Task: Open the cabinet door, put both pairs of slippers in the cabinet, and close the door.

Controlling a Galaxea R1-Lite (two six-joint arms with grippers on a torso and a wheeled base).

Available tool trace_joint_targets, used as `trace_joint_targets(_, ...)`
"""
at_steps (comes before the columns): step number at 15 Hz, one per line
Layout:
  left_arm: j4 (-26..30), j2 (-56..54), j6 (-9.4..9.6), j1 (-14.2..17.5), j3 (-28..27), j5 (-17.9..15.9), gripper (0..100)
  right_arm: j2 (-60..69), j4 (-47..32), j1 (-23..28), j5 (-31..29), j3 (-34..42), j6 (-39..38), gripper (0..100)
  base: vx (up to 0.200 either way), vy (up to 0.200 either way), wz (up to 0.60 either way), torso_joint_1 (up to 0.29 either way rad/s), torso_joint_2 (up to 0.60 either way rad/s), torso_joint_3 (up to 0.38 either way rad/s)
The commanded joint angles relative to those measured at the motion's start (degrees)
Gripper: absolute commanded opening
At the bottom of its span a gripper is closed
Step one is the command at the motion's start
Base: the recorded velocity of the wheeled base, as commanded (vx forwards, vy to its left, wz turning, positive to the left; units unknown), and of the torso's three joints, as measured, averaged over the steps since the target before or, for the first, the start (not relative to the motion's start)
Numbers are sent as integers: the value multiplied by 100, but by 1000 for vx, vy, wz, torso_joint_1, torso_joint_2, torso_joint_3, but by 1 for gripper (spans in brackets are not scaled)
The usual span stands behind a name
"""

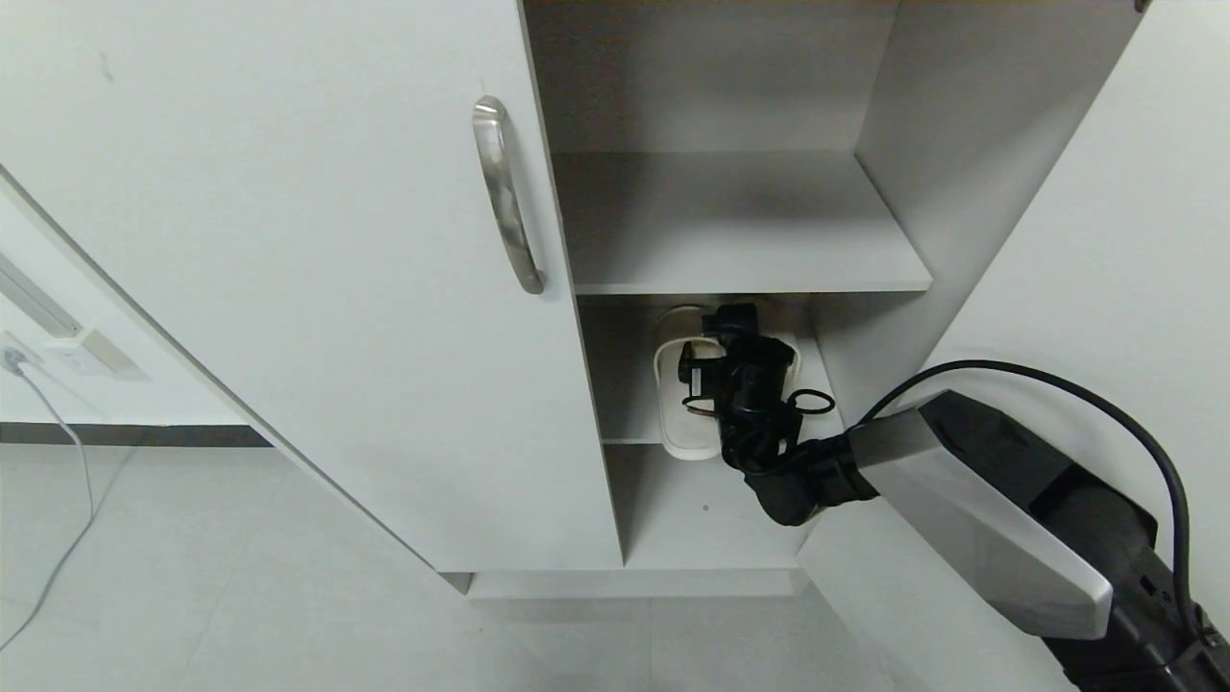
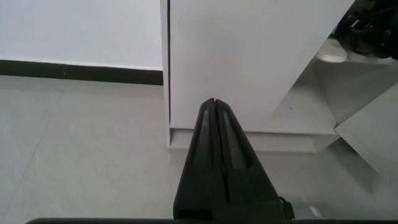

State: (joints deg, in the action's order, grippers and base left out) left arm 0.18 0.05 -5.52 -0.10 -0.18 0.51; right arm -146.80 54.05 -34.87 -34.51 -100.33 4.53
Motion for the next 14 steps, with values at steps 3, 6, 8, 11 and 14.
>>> trace_joint_targets(3, -1, 4, -1, 1, 1, 2, 0, 837, 422, -214, -47, 1261, 47, 100, 0, 0, 0, 0, 0, 0)
trace_joint_targets(6, -1, 4, 7, 1, 1, -7, 0, 1663, 1028, -398, -47, 2597, 56, 100, 0, 0, 0, 0, 0, 0)
trace_joint_targets(8, -1, 4, 16, 1, 1, -7, 0, 2059, 1397, -565, -47, 3511, 47, 100, 0, 0, 0, 0, 0, 0)
trace_joint_targets(11, -1, 4, 16, 1, 1, -7, 0, 2674, 2408, -961, 6, 5304, 47, 100, 0, 0, 0, 0, 0, 0)
trace_joint_targets(14, -1, 4, 25, 1, 1, -16, 0, 3052, 2733, -1198, 375, 6245, 4, 100, 0, 0, 0, 0, 0, 0)
